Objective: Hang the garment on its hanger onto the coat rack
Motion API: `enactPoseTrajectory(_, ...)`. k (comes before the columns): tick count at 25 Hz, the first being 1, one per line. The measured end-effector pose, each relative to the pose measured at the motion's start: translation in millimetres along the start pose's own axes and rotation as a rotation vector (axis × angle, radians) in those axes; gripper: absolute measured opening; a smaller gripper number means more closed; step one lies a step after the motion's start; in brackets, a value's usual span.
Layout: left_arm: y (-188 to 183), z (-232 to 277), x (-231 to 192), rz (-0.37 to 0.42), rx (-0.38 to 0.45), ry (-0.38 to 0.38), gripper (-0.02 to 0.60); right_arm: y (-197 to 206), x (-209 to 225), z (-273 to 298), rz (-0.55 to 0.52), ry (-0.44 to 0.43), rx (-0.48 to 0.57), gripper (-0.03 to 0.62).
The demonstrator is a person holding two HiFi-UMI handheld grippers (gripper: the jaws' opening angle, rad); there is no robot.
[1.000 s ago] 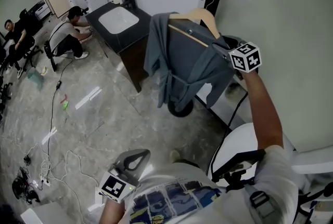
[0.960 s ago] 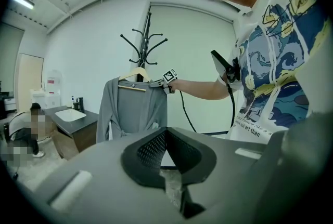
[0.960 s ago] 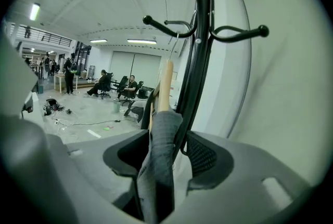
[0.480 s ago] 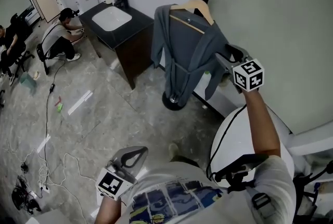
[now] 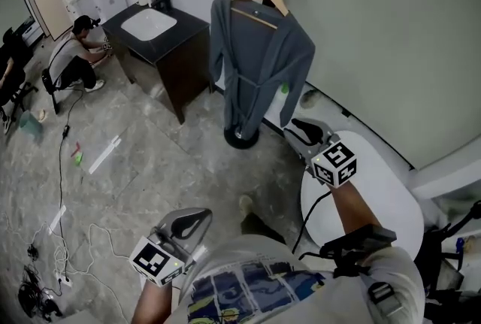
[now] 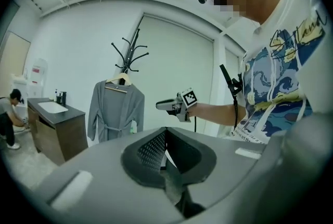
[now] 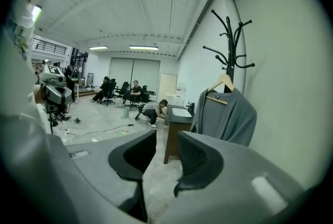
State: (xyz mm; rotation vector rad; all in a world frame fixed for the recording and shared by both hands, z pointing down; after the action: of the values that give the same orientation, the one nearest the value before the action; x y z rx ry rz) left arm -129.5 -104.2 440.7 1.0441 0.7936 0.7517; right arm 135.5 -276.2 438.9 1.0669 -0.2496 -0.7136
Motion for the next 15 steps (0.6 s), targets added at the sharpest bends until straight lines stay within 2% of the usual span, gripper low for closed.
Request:
enactPoseTrajectory(3,7.5,-10.7,16.6,0.017,-0.001,0.014,0.003,12.5,-52.0,-24.1,0.041,-0.053,0.013,0.101)
enactPoseTrajectory(7,17.7,-21.0,32.2,0.027,-0.002,0.031,0.003,26.4,-104.5,-48.9,0.079,-0.098,0.02,0.02)
enactPoseTrajectory(15,26.1,-27.2,50.8,0.046,-0.007,0.05,0.003,39.1,-166.0,-65.0,0.066,-0.179,0.006,0.003)
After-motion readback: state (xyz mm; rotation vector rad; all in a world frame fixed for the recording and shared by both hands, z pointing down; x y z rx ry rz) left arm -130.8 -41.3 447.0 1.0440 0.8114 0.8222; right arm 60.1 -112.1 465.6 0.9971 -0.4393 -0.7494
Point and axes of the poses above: the fingertips, and each gripper's own axes: z forward along the fingers, x to its right, y out of its underside, the point moved 4 cm from there along -z, backward along the fingers, and after that the axes turned 9 degrees about -x, right-handed, at the moved point
